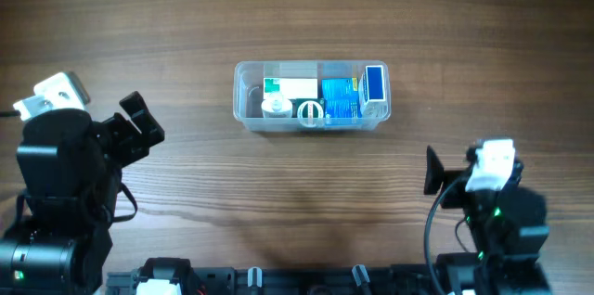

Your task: Pack container

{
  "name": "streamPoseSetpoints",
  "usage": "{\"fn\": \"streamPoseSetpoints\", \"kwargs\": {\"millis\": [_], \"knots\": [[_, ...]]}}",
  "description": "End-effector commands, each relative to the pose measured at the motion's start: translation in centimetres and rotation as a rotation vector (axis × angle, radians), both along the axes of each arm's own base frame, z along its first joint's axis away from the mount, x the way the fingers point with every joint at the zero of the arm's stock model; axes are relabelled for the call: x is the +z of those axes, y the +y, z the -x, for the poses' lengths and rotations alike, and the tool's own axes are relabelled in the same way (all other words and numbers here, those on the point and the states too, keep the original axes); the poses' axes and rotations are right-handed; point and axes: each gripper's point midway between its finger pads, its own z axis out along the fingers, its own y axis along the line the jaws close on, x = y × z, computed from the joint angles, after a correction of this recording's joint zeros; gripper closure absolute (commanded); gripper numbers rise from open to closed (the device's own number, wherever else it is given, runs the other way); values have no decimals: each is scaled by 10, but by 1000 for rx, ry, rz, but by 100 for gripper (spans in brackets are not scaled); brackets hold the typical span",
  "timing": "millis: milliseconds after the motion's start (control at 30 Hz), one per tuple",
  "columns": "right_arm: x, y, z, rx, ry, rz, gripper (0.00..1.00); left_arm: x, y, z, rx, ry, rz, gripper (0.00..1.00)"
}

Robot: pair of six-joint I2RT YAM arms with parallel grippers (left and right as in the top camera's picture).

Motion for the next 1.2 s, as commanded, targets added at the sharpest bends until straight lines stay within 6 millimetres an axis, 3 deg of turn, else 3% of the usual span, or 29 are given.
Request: {"fn": "streamPoseSetpoints", "kwargs": {"millis": [0, 433, 1167], "knots": [[-27, 1, 4, 2, -15, -14, 0, 2, 3, 0, 20, -8, 6, 0], [-69, 1, -5, -39, -63, -108, 0, 2, 3, 0, 20, -8, 6, 0], [-70, 1, -6, -38, -63, -107, 0, 2, 3, 0, 20, -8, 6, 0]]}}
